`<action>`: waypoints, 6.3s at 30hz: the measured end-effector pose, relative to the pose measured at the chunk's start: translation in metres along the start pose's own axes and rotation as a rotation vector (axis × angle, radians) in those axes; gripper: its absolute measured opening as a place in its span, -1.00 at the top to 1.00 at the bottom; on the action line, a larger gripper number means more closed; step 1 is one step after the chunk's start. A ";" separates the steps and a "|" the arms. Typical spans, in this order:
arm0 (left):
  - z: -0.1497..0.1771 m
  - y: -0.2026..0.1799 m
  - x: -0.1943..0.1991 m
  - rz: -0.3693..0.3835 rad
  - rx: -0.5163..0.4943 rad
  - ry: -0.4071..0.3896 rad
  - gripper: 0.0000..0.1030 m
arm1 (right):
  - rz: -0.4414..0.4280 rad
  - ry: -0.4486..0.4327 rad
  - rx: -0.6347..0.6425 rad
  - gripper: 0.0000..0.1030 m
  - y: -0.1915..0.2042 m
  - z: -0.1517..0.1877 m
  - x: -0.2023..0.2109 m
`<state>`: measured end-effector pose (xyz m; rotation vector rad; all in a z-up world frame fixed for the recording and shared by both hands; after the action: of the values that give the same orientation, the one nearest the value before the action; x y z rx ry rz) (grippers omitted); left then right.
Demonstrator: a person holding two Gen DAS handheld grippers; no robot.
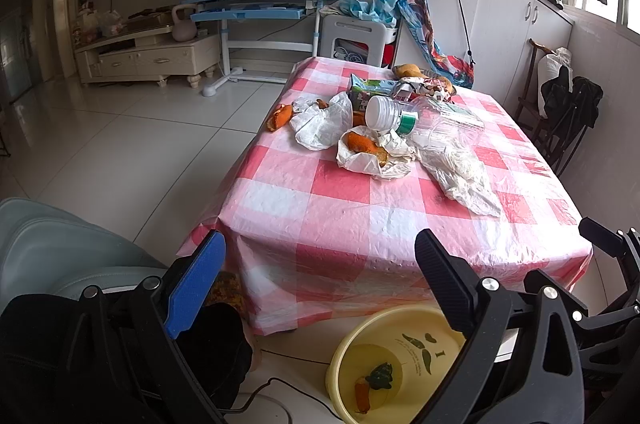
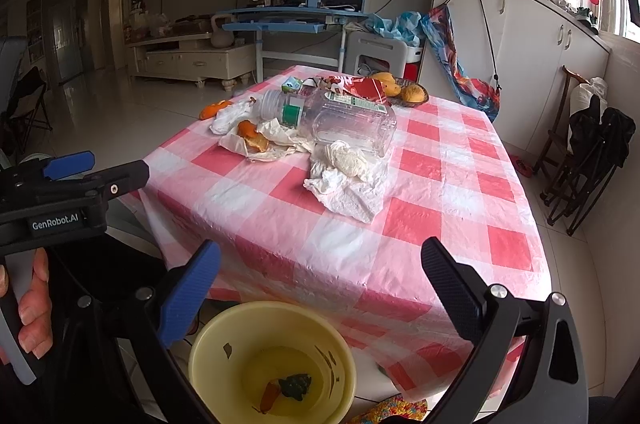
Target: Collect trash
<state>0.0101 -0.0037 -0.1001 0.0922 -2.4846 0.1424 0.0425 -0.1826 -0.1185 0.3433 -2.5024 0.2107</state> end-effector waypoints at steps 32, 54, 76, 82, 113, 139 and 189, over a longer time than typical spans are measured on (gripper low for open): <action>-0.109 0.058 -0.128 -0.050 0.095 0.100 -0.54 | -0.091 -0.005 -0.257 -0.87 -0.031 -0.004 0.002; -0.107 0.040 -0.210 -0.013 0.002 0.220 0.71 | -0.170 0.012 -0.406 -0.87 -0.046 -0.009 -0.012; -0.067 -0.015 -0.076 0.247 0.132 0.096 0.71 | -0.133 0.127 -0.181 -0.38 -0.030 -0.043 -0.090; -0.071 -0.016 -0.077 0.272 0.149 0.092 0.71 | -0.120 0.167 -0.125 0.01 -0.029 -0.050 -0.123; -0.075 -0.030 -0.068 0.369 0.160 0.074 0.71 | -0.290 0.133 -0.276 0.37 -0.001 -0.027 -0.044; 0.061 -0.099 0.000 0.466 -0.163 0.312 0.40 | -0.152 -0.003 -0.419 -0.56 -0.042 0.000 0.020; 0.011 -0.031 0.001 0.157 -0.036 0.072 -0.70 | -0.082 0.075 -0.296 -0.64 -0.024 0.020 -0.001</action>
<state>0.0060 -0.0364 -0.1062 -0.1216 -2.4203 0.1646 0.0391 -0.2096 -0.1331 0.3080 -2.3952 -0.1752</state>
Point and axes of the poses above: each gripper's, at about its wrist camera, not at the fingertips, and x roughly against the way its jaws point, y to its left, z to its underside, the point moved 10 cm from there along -x, roughly the way its jaws point, and after that the axes turned 3 degrees about -y, right-handed, at the moved point
